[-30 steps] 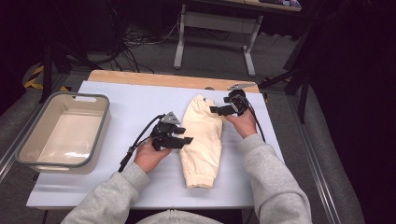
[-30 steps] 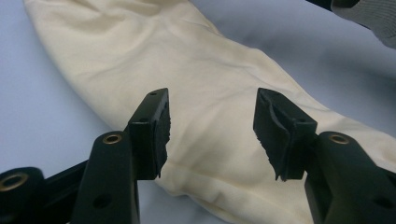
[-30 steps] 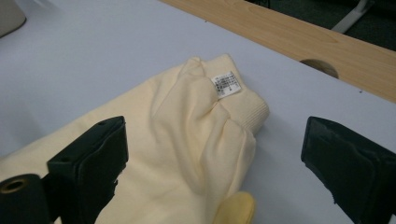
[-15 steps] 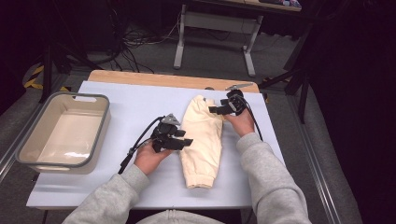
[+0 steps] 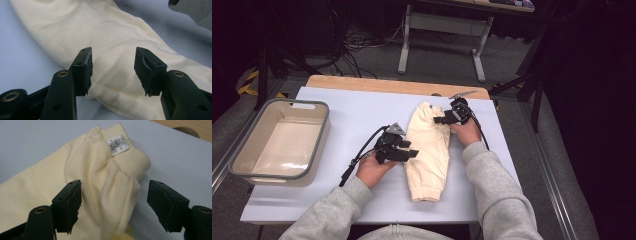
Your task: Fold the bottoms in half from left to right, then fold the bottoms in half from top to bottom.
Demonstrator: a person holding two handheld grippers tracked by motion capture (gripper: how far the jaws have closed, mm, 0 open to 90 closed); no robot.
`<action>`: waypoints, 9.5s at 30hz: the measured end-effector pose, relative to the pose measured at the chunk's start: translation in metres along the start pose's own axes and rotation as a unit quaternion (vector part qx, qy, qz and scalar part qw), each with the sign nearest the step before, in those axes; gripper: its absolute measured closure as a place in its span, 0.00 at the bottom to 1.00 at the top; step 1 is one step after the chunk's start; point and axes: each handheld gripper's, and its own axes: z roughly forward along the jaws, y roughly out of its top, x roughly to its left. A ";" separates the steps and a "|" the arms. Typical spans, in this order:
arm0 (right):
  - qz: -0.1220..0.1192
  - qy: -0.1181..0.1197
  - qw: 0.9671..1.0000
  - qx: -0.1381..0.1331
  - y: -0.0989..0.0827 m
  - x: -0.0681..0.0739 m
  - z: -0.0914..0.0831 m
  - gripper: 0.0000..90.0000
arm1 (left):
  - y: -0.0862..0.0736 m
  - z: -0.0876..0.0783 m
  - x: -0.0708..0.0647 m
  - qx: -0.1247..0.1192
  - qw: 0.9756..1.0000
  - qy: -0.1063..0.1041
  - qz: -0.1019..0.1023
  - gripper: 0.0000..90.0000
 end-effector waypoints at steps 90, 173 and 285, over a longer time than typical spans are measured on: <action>-0.156 0.126 0.973 -0.114 -0.008 0.057 -0.074 0.83 | 0.003 -0.009 0.025 -0.007 0.997 0.067 -0.035 0.77; -0.151 0.115 0.982 0.015 -0.124 0.154 -0.091 0.94 | -0.013 -0.050 0.007 -0.054 0.997 0.043 -0.022 0.58; -0.091 0.091 0.987 -0.097 -0.120 0.113 -0.127 0.03 | 0.012 0.056 -0.001 0.139 0.987 0.073 0.011 0.04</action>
